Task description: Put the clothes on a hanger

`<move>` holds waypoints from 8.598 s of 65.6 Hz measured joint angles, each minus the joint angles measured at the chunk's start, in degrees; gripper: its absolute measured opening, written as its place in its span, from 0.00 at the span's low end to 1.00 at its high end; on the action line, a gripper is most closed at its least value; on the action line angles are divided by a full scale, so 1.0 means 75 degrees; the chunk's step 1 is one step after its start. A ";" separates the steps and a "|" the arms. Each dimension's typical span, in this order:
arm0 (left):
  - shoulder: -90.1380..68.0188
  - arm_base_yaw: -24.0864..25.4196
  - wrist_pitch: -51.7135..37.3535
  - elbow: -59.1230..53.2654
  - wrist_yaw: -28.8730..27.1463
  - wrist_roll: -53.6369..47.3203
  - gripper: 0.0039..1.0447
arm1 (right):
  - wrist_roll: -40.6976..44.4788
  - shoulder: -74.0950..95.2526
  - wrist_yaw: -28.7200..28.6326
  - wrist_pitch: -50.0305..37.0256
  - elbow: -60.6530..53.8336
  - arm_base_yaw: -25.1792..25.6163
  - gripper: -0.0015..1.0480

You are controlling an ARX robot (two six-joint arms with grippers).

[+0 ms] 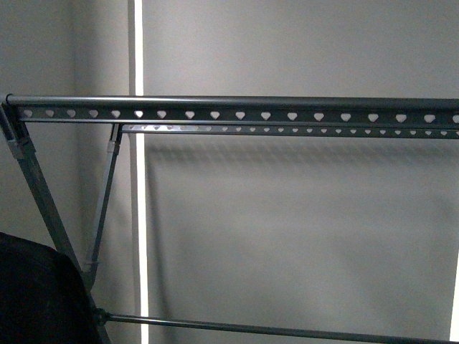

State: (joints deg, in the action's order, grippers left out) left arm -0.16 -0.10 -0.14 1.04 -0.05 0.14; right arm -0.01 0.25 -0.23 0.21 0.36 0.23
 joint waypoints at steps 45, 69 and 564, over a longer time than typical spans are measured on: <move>-0.6691 -0.0495 -0.3515 0.3433 0.0385 0.3914 0.94 | 0.0000 0.0000 0.0003 0.0000 0.0000 -0.0003 0.93; -1.0940 -0.0839 -0.2841 0.6432 -0.0854 0.9136 0.94 | 0.0000 0.0000 0.0003 0.0000 0.0000 -0.0003 0.93; -1.0678 -0.0041 -0.4377 0.6589 0.0032 0.0673 0.40 | 0.1419 1.1165 -0.4450 0.4543 0.9125 0.2498 0.08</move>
State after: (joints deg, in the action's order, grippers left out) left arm -80.25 -0.40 -32.97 50.46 0.19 5.19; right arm 10.63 83.99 -33.61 34.28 68.79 18.96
